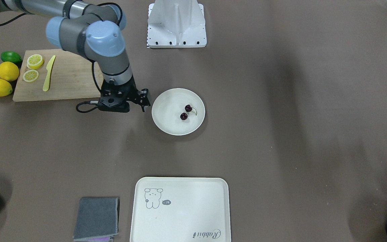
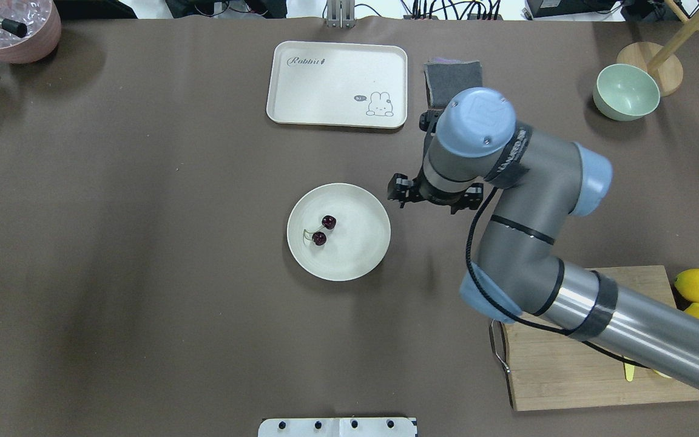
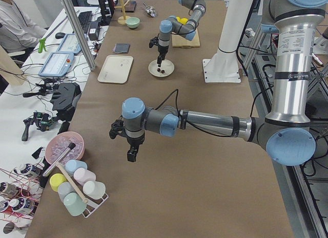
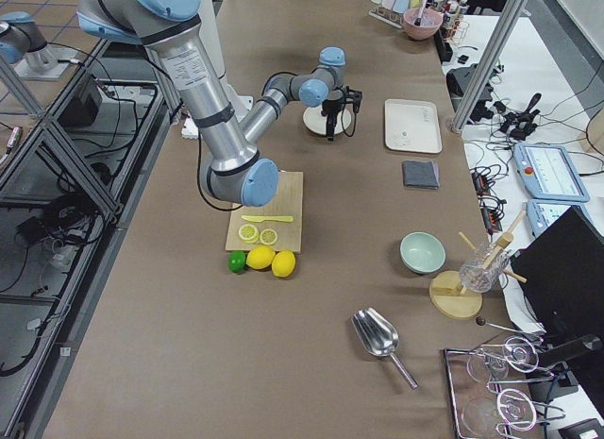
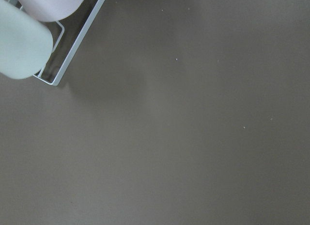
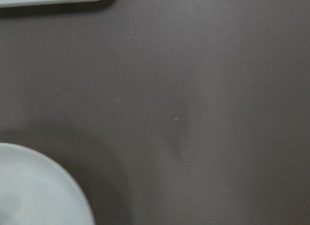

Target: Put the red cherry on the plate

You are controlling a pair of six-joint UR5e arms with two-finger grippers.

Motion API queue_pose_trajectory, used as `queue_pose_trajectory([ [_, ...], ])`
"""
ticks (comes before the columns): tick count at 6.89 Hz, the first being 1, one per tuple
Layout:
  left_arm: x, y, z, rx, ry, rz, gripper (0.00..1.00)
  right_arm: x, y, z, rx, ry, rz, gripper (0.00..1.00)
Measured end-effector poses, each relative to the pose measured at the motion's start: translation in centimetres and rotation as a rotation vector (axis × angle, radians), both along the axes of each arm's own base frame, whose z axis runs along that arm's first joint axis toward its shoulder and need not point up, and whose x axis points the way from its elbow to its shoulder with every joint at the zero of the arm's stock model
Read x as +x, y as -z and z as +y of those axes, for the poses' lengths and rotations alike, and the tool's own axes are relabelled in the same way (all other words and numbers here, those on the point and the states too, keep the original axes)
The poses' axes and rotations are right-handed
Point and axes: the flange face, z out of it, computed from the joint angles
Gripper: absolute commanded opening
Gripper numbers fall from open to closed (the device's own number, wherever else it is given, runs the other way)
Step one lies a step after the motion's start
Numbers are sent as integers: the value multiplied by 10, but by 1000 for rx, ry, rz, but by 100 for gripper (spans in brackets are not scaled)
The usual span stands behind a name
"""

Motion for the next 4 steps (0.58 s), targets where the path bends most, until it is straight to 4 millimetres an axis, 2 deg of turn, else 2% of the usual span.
queue_pose_trajectory([
  [2, -15, -1, 12, -81, 30, 48, 99, 130, -42, -18, 89, 63, 42, 100],
  [4, -31, 11, 17, -125, 16, 52, 99, 237, -101, -35, 157, 136, 93, 100],
])
